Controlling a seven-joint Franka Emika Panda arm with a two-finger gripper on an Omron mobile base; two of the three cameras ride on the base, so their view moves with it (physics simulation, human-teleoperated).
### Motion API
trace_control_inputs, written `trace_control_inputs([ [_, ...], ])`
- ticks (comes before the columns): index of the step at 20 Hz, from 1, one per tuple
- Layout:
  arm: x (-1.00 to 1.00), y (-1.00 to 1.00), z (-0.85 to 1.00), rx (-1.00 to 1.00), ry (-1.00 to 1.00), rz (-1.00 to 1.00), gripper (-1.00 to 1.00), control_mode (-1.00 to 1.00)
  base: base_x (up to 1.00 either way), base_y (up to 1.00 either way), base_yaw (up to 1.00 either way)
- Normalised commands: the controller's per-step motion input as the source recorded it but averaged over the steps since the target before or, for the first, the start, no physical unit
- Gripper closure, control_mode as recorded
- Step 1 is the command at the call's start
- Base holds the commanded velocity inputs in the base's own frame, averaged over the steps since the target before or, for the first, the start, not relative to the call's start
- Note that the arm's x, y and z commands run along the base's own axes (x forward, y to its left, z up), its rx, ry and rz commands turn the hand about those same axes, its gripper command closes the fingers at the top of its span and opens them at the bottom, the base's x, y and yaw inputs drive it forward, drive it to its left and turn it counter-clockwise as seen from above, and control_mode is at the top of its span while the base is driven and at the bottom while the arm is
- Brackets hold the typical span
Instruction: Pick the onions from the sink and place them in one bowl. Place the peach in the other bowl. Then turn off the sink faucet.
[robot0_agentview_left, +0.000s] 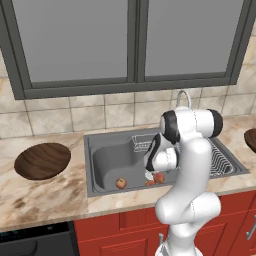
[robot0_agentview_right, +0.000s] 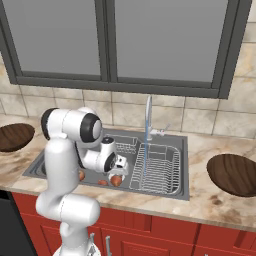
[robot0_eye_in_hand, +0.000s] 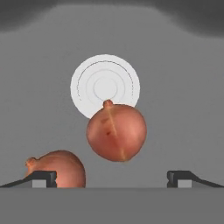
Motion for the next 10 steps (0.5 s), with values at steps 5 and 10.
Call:
trace_control_inputs([
  [5,0.12,-0.02,-0.12,0.0,0.0,0.0,-1.0,-1.0,0.0,0.0,0.0],
  [10,0.12,0.0,-0.13,0.0,0.0,0.0,-1.0,-1.0,0.0,0.0,0.0],
])
